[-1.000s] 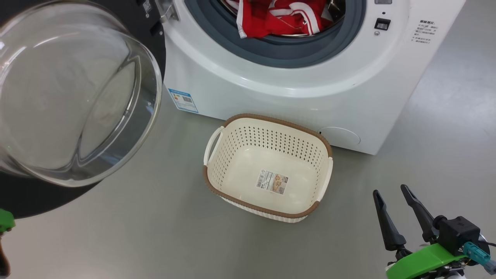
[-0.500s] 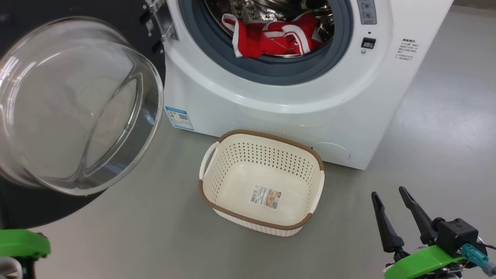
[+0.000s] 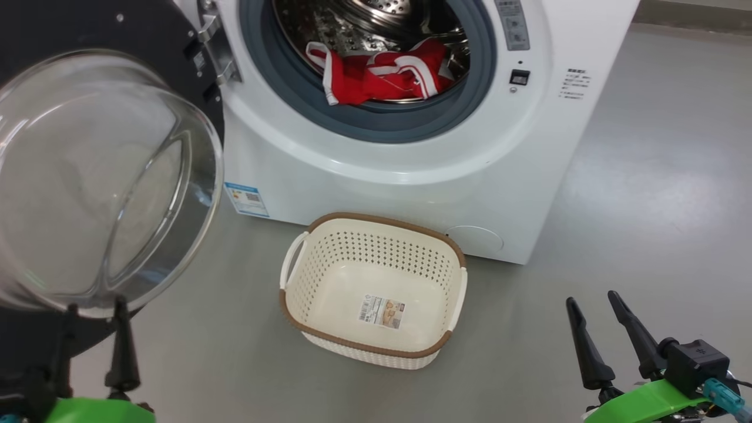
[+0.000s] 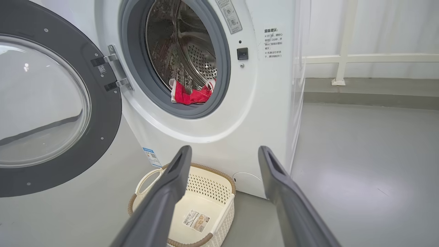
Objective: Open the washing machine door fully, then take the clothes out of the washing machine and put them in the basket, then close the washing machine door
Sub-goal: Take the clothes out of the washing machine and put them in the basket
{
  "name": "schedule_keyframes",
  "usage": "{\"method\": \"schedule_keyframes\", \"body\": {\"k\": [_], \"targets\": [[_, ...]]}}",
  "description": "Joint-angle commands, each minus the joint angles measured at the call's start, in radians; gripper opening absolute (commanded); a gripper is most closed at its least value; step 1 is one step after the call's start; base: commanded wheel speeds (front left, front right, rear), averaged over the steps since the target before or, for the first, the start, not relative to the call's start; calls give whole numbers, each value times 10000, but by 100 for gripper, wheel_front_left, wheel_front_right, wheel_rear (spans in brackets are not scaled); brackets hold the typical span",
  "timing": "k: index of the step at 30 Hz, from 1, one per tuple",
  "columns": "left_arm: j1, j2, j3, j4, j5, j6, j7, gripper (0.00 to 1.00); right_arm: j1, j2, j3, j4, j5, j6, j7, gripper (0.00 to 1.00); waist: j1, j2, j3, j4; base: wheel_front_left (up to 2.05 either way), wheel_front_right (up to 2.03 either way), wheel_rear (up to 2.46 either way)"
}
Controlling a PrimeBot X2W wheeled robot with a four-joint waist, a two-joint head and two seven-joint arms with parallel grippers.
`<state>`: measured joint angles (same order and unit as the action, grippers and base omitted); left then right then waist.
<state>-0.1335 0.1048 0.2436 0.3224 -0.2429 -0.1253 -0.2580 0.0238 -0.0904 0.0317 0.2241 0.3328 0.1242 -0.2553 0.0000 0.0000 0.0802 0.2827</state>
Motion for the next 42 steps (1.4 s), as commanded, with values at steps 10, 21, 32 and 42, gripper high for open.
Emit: {"method": "schedule_keyframes", "body": {"k": [10,21,32,42], "targets": [[635,491,-1185,-1111,-510,-53,-38,100,80,-2,-167,-376,21,65,-65,100,0,0,-180,-985,0,0,0],[795,786,-2314,-1561,-871,-53,-38,100,113,65,-437,-472,43,65,-65,100,0,0,-126,-2010,0,0,0],[873,867,-2669,-1758,-1061,-53,-38,100,83,103,-595,-547,71,65,-65,100,0,0,-61,-2740,0,0,0],[849,903,-2777,-1738,-1234,-53,-38,100,38,160,-696,-548,81,65,-65,100,0,0,-72,-3091,0,0,0]]}}
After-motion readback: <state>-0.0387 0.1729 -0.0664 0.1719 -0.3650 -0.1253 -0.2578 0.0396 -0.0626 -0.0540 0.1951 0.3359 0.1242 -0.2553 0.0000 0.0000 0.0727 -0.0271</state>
